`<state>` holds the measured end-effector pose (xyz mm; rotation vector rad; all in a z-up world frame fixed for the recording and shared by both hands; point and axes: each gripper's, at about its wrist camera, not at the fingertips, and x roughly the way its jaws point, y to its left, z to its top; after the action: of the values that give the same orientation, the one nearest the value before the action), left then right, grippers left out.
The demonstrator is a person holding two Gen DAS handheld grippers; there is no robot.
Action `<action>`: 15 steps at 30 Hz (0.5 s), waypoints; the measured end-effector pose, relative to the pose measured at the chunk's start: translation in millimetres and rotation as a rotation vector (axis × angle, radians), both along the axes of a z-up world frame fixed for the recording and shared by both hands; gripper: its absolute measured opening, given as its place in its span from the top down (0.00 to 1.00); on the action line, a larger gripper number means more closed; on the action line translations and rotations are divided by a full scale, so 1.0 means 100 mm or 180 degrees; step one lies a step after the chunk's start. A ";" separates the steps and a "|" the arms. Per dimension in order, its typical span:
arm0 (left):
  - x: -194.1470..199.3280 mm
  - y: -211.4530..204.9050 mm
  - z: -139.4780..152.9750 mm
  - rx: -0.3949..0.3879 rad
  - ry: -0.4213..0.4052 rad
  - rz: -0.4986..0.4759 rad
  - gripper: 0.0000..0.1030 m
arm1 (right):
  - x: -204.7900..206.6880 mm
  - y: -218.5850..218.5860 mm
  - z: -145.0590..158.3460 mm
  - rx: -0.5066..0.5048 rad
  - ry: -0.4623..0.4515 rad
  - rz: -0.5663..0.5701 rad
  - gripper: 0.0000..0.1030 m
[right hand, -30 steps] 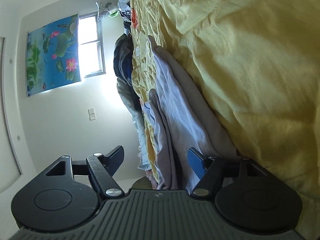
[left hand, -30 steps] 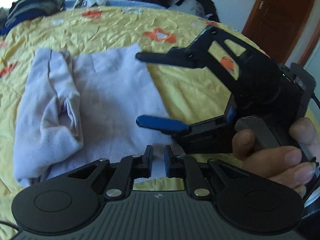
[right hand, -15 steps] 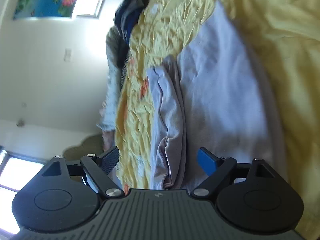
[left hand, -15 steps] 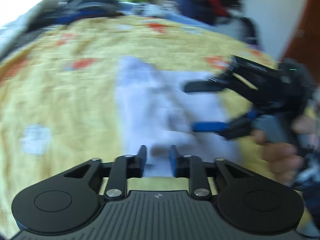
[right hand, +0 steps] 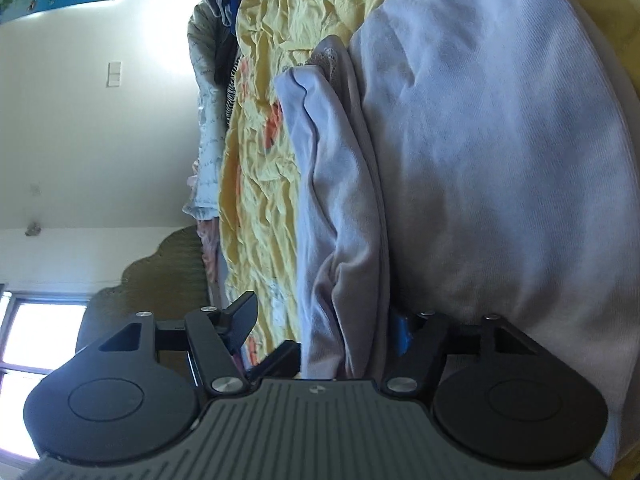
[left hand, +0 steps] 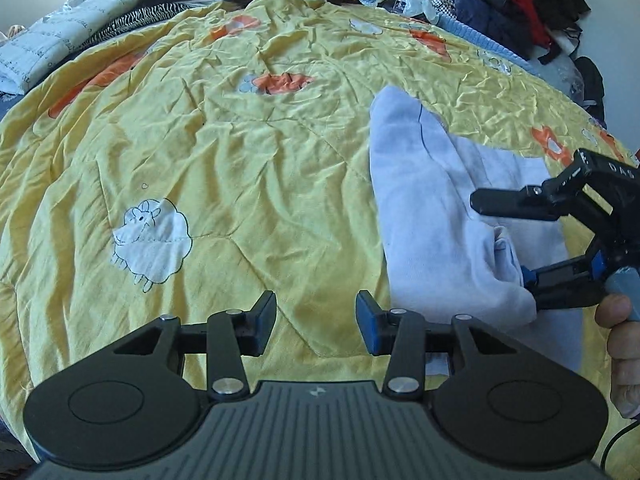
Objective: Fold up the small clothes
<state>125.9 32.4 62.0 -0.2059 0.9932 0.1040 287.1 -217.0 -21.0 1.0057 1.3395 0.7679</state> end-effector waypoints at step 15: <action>-0.07 0.09 0.30 -0.0160 -0.0505 0.0047 0.47 | -0.23 -0.12 0.50 -0.0256 -0.0770 -0.0040 0.85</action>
<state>119.1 41.6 91.5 -0.2635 0.8368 0.0749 264.1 -228.6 29.4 0.8288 1.1451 0.7934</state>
